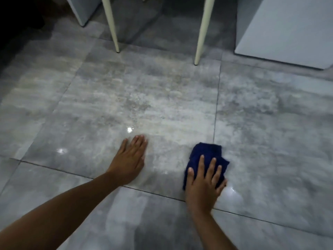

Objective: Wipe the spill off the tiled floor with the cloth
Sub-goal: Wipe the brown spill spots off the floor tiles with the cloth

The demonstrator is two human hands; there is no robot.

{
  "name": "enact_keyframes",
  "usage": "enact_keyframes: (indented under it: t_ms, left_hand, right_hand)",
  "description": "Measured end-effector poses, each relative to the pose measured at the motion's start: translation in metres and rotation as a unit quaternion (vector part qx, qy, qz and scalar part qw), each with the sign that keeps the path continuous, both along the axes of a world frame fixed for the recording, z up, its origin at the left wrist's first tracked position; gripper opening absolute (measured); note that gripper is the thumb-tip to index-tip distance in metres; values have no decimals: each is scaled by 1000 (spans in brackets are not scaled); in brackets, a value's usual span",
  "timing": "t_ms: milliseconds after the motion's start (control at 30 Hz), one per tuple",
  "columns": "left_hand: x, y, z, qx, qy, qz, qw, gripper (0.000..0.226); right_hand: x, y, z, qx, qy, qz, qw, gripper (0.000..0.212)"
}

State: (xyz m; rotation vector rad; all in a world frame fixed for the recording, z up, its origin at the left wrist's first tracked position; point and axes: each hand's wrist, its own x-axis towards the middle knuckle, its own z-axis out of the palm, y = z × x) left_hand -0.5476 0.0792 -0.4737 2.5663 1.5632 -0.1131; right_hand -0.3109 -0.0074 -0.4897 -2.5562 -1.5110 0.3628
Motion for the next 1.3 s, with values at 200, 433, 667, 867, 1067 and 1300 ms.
enact_keyframes:
  t_ms: [200, 433, 667, 867, 1067, 1300]
  left_hand:
    - [75, 18, 10, -27, -22, -11, 999, 66]
    - [96, 13, 6, -20, -6, -65, 998, 60]
    - [200, 44, 14, -26, -66, -38, 997, 72]
    - [269, 58, 1, -31, -110, -59, 992, 72]
    - [317, 91, -9, -24, -80, -7, 996, 65]
    - [344, 93, -18, 4, -76, 7, 997, 67]
  right_hand:
    - [25, 23, 4, 29, 0, 100, 995, 58]
    - [99, -5, 3, -23, 26, -135, 990, 58]
    - [72, -31, 7, 4, 1, -63, 998, 58]
    - [218, -44, 3, -11, -43, -247, 968, 58]
    - [181, -80, 3, 51, 56, -396, 915, 53]
    - [287, 38, 8, 17, -23, -274, 961, 57]
